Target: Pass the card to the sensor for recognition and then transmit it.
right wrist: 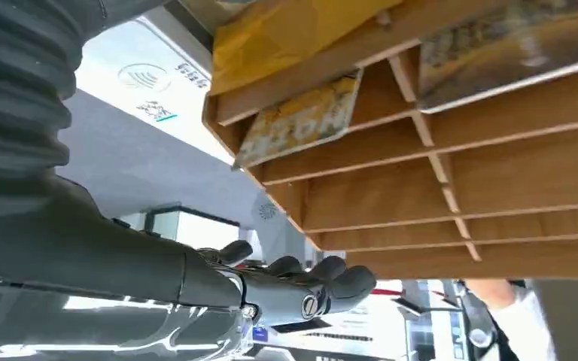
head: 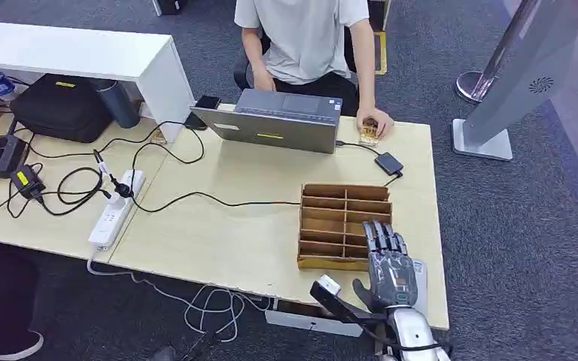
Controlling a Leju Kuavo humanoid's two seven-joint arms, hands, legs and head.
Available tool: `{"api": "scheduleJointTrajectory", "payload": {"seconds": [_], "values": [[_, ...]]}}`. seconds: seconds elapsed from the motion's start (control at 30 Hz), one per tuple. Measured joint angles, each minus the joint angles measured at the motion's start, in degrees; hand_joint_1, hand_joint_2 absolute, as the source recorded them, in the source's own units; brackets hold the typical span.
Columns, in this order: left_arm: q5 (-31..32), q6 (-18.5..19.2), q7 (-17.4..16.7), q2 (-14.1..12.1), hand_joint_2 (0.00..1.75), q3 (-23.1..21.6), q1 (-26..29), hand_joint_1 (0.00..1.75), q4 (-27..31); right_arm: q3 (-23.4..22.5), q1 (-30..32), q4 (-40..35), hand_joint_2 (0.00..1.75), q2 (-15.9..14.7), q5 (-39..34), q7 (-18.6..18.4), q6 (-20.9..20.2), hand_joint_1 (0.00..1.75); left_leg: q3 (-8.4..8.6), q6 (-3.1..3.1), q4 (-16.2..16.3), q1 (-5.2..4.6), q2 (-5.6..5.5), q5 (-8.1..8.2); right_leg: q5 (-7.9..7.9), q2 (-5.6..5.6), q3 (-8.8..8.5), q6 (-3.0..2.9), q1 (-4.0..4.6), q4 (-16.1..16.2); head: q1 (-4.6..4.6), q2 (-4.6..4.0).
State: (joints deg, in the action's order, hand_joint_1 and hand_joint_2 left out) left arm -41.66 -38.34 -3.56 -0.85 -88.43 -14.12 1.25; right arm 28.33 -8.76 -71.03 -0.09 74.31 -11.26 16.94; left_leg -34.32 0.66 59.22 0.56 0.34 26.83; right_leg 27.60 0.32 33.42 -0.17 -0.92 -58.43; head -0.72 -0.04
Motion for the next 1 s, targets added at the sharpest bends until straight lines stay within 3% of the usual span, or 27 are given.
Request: {"api": "scheduleJointTrajectory", "payload": {"seconds": [0.57, 0.6, 0.63, 1.0], "values": [[0.04, 0.0, -0.09, -0.17, 1.75, -0.07, -0.11, 0.0, 0.0, -1.4, -0.02, 2.03, 1.75, -0.02, 0.15, 0.35, 0.96, 0.0, 0.01, 0.0, 0.0, 0.0, 0.0, 0.0, 0.0, 0.0, 0.0, 0.0, 0.0, 0.0, 0.0, 0.0], [0.07, 0.0, -0.11, -0.17, 1.75, -0.07, -0.11, 0.0, 0.0, -1.42, -0.02, 2.12, 1.75, -0.02, 0.17, 0.48, 1.03, 0.23, 0.01, 0.0, 0.0, 0.0, 0.0, 0.0, 0.0, 0.0, 0.0, 0.0, 0.0, 0.0, -0.02, 0.0], [0.09, 0.0, -0.13, -0.17, 1.75, -0.07, -0.12, 0.0, 0.0, -1.44, -0.01, 2.12, 1.75, -0.02, 0.17, 0.52, 1.11, 1.75, 0.0, 0.0, 0.0, 0.0, 0.0, 0.0, 0.0, 0.01, 0.0, 0.0, 0.0, 0.0, -0.02, 0.0], [0.39, 0.0, -0.2, -0.24, 1.75, -0.07, -0.14, 0.0, 0.0, -2.03, 0.03, 2.12, 1.75, -0.02, -0.46, 1.81, 1.99, 1.75, 0.01, 0.0, 0.0, 0.0, 0.01, 0.0, 0.0, 0.01, 0.01, 0.0, 0.0, 0.0, -0.02, 0.0]]}}
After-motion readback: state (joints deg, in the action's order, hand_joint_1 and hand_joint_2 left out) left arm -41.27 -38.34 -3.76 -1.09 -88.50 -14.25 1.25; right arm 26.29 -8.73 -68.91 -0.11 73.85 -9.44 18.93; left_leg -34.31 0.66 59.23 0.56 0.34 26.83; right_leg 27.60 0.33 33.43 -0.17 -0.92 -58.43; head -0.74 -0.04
